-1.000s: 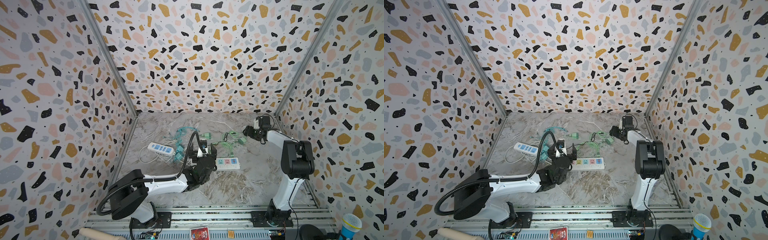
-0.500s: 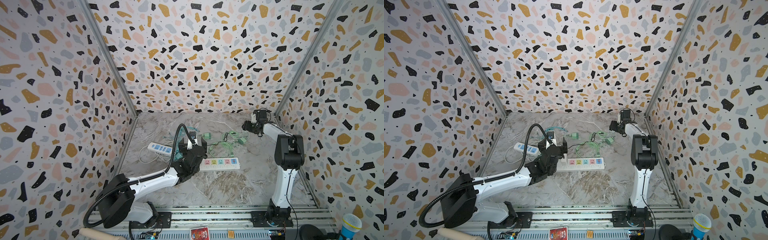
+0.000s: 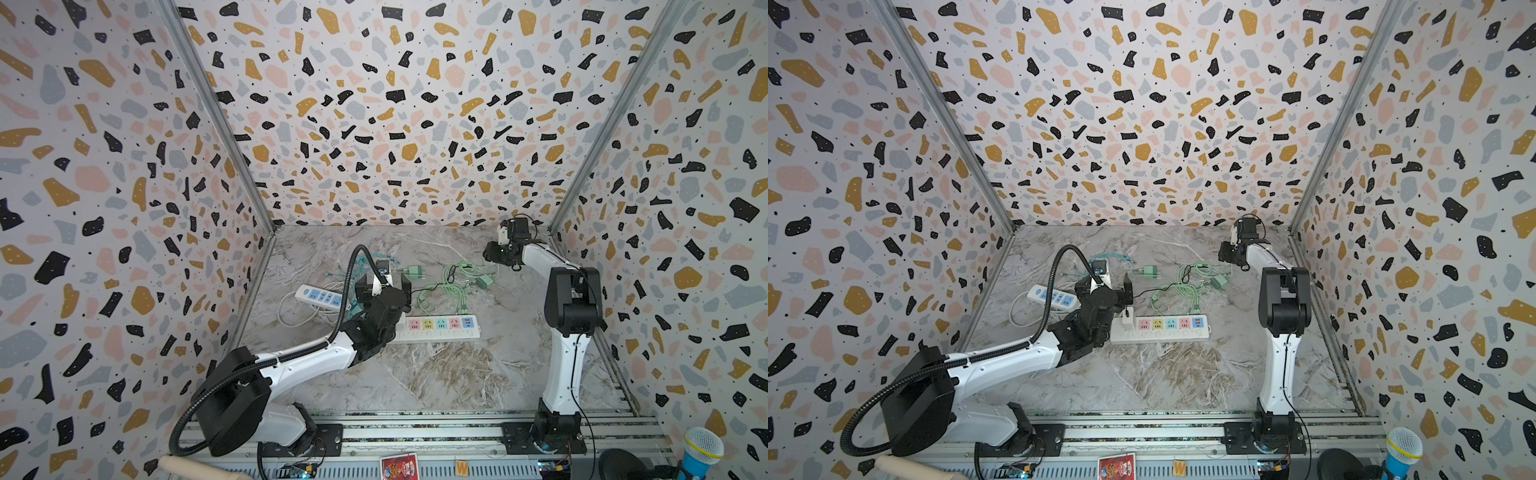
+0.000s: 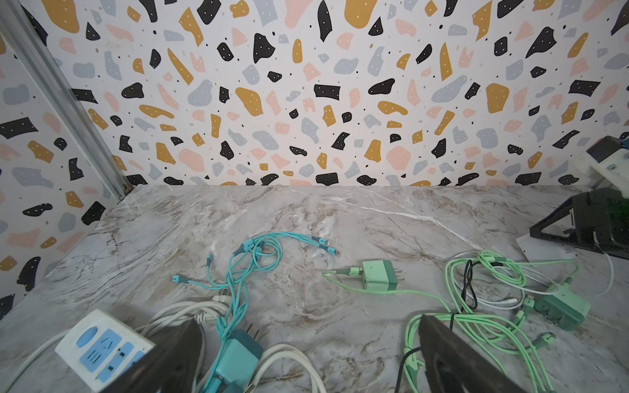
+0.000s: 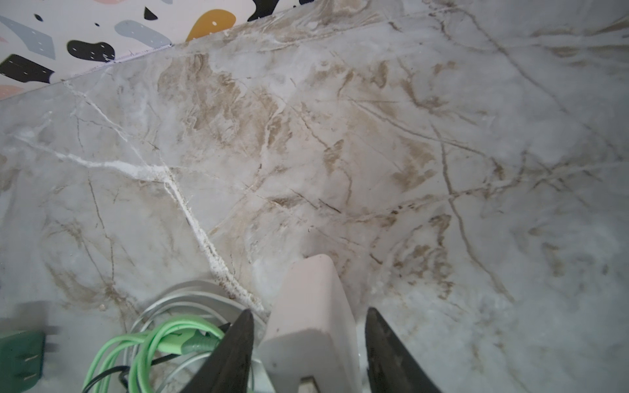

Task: Insert plugs into power strip
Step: Pick up the power cord from the top-right of the table.

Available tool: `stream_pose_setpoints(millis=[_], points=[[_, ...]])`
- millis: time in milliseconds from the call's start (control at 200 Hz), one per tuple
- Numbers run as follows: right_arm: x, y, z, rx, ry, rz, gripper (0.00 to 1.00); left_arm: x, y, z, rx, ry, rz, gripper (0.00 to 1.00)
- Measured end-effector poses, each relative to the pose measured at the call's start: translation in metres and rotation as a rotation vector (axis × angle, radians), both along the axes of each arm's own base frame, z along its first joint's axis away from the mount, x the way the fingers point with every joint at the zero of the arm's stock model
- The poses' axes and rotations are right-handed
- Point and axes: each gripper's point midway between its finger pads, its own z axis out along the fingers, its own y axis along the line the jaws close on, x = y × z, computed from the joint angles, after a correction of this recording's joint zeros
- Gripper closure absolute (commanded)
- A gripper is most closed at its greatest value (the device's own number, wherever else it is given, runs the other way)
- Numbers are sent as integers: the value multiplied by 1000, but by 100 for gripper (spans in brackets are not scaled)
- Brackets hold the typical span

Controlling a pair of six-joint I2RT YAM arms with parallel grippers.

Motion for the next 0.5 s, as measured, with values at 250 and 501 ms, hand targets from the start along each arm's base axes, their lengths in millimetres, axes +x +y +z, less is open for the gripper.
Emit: stream_pose_setpoints(millis=[250,501], points=[[-3,0,-7,-8,20,8,49,3,1,-4,-1,10,-1,0],[-5,0,-17,-13,40,10,61,6,3,-5,-12,14,2,0]])
